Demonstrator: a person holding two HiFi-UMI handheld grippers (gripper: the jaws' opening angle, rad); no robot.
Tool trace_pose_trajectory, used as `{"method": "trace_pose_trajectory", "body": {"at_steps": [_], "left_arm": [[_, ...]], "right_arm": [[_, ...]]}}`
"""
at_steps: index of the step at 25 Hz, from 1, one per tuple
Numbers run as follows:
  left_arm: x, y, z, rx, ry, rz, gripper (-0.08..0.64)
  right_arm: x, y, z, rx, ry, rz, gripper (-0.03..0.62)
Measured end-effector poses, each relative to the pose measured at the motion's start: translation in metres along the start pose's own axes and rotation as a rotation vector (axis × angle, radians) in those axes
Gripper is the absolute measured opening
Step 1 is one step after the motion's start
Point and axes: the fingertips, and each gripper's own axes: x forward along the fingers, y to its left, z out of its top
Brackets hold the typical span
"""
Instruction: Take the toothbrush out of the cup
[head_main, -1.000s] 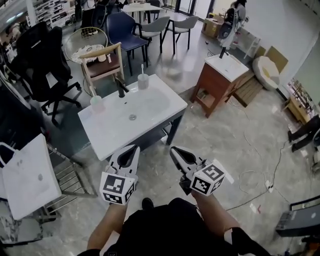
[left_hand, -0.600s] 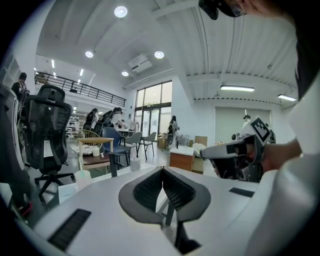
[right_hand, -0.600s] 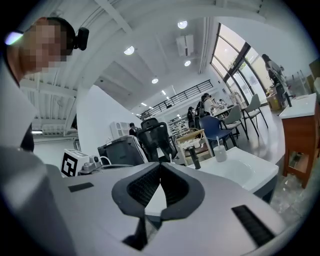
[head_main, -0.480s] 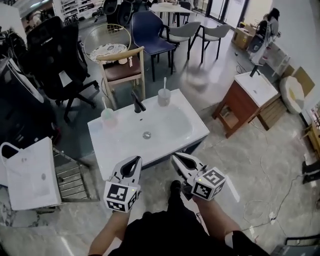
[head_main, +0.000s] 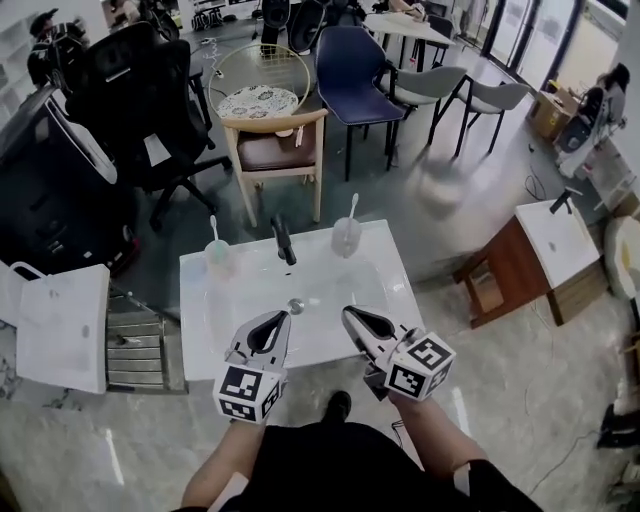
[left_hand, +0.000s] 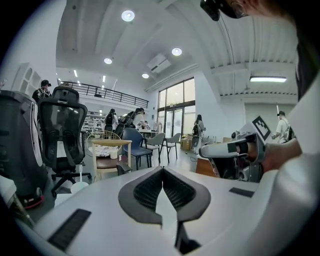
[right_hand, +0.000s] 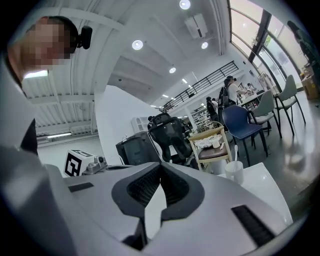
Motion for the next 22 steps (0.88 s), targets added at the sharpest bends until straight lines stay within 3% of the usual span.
{"method": "trace_pose_trajectory", "body": {"at_steps": [6, 12, 17, 22], "left_arm": [[0.036, -0.006, -0.004, -0.014, 0.034, 0.048, 0.015], [0.048, 0.014, -0.009, -0.031, 0.062, 0.097, 0.015], [0.049, 0.054, -0.017, -0.068, 0.055, 0.154, 0.015], [0.047, 0.12, -0.008, -0.103, 0.014, 0.229, 0.015]], "right_arm": [[0.001, -0.044, 0.0, 0.038, 0.037, 0.04, 0.028], [0.019, -0.055, -0.013, 0.071, 0.066, 0.102, 0.028], [0.054, -0.053, -0.016, 0.06, 0.115, 0.132, 0.028], [0.107, -0.042, -0.011, 0.032, 0.164, 0.194, 0.028]]}}
